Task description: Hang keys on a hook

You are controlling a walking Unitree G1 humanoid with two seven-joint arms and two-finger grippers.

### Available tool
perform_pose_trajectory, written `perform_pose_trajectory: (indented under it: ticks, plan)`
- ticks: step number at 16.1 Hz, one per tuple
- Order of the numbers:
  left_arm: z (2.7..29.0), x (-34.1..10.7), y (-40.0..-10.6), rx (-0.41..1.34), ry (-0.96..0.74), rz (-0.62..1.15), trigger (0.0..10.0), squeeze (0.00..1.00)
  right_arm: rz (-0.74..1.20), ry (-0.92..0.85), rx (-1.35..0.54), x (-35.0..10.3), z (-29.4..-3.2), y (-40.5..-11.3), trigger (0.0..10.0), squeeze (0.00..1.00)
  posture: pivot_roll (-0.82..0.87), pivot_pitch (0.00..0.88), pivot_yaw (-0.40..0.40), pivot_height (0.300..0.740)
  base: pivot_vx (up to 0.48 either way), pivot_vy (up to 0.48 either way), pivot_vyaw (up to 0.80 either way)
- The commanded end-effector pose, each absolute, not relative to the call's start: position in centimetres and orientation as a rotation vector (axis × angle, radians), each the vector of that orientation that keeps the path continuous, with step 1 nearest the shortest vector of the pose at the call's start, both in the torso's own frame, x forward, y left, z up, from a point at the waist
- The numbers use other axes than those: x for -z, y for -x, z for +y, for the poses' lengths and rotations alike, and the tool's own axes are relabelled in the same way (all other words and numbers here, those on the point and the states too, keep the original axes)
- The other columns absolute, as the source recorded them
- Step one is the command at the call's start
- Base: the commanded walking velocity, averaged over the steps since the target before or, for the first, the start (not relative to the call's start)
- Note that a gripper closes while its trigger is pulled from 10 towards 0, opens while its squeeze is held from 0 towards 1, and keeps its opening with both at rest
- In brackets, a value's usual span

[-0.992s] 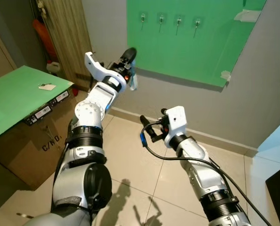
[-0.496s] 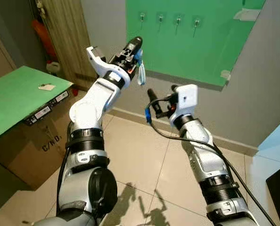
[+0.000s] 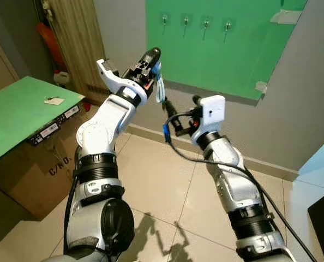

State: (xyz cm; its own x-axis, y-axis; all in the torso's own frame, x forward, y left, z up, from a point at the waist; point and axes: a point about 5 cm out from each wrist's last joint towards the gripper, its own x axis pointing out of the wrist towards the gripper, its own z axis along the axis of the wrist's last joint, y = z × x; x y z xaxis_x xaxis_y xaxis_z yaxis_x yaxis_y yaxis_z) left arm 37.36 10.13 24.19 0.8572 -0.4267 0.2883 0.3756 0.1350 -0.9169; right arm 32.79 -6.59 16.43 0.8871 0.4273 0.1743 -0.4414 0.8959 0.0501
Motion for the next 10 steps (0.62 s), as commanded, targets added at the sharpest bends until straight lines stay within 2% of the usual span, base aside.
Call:
perform_pose_trajectory:
  ticks: [1,10]
  plan:
    - [9.9,-24.7,-37.2,0.605,1.283,0.046,0.0,0.0,-0.144,-0.103,-0.474,-16.2,-6.2,-32.4,10.0,0.0,-0.12,0.0,0.083,0.74,0.0,0.0,0.0]
    - [9.0,-24.4,-37.2,0.622,1.224,0.072,0.0,0.0,-0.109,-0.142,-0.541,-16.3,-5.1,-31.6,10.0,0.0,-0.12,0.0,0.091,0.74,0.0,0.0,0.0]
